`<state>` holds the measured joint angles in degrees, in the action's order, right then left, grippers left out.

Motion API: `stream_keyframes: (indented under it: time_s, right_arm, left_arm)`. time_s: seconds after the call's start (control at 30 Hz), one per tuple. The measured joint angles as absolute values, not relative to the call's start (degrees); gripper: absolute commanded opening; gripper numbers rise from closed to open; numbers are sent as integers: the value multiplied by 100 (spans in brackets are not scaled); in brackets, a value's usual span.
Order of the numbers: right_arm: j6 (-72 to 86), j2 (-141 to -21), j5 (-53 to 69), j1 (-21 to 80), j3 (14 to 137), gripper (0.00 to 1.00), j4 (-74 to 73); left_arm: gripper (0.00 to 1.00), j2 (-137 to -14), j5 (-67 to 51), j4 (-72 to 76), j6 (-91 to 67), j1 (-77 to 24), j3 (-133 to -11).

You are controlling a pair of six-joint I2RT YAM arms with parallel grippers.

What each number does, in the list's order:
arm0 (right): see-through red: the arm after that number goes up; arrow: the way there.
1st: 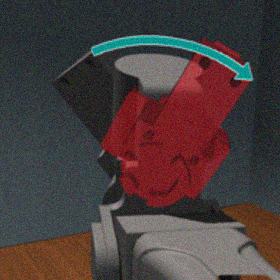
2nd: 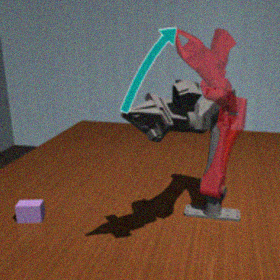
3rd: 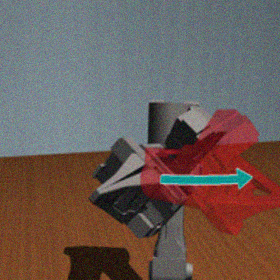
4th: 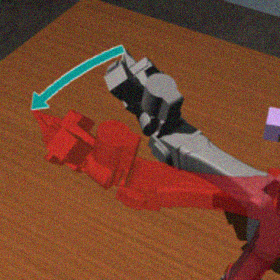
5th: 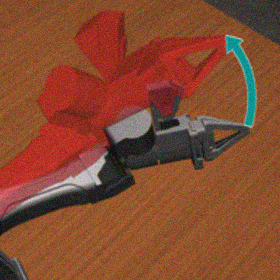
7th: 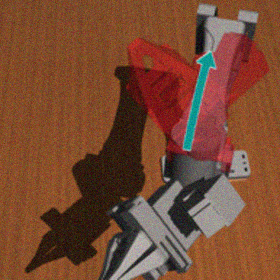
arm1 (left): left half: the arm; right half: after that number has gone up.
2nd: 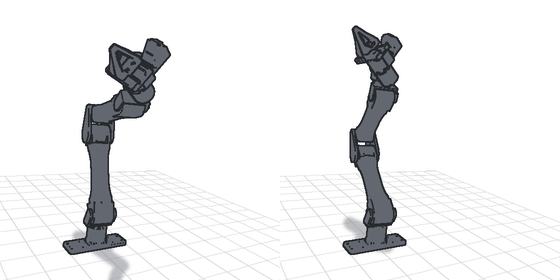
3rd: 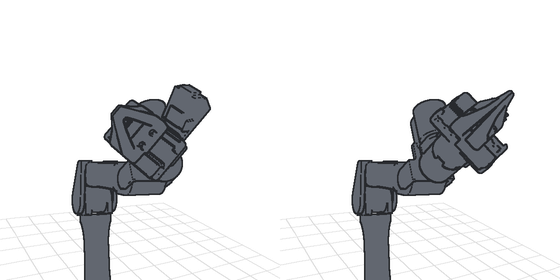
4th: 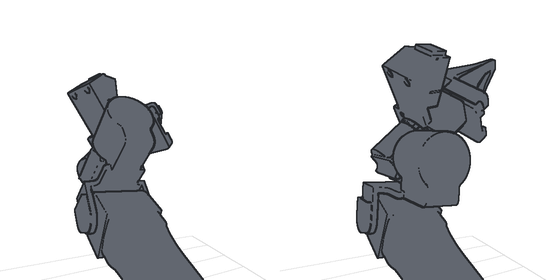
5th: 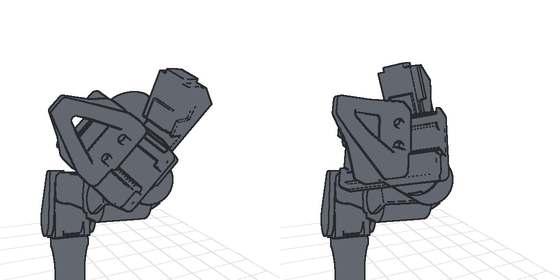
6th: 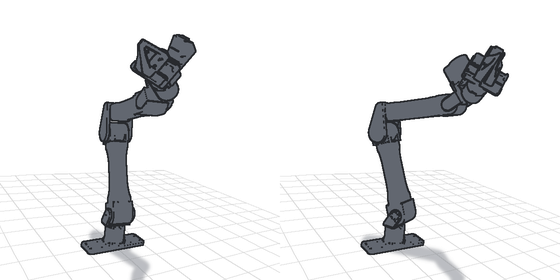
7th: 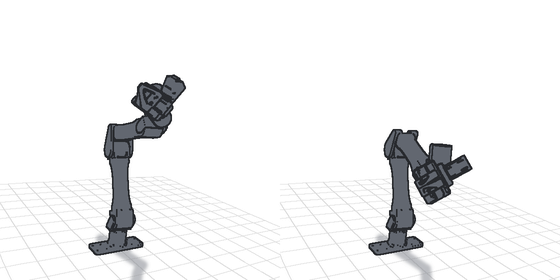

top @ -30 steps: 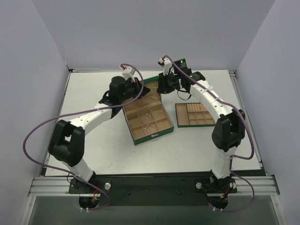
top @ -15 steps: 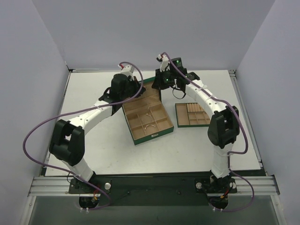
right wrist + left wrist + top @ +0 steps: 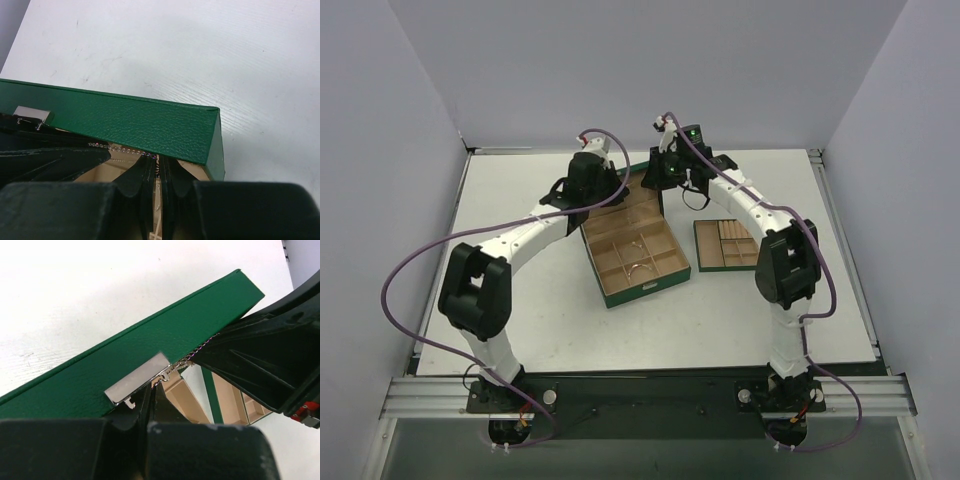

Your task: Organize the mixed jewelry

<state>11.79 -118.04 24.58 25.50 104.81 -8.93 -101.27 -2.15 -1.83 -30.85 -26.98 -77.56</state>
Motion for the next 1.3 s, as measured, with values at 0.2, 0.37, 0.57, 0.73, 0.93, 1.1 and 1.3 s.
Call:
stream_keyframes:
  time_s: [0.2, 0.37, 0.57, 0.73, 0.93, 1.1, 1.3]
  right_arm:
    - [1262, -11810, 2373, 2561, 10481, 0, -893]
    - [1308, -11880, 2176, 2628, 10551, 0, -895]
    - [1452, -11904, 1822, 2755, 10556, 0, -904]
    - [1592, -11904, 1542, 2829, 10556, 0, -897]
    - [1719, -11968, 1356, 2871, 10554, 1, -895]
    - [1787, -12003, 1223, 2917, 10475, 4, -854]
    - [1802, -12003, 1175, 2934, 10422, 14, -792]
  left_arm:
    - [0, -10213, -16, -305, -3148, -2762, -7832]
    - [0, -10226, 152, -475, -3208, -2783, -7948]
    - [0, -10237, 419, -567, -3256, -2812, -7961]
    - [0, -10289, 580, -589, -3277, -2858, -7972]
    - [0, -10425, 655, -591, -3328, -2880, -7988]
    - [0, -10471, 751, -598, -3343, -2910, -7988]
    - [0, -10473, 875, -620, -3341, -2943, -7992]
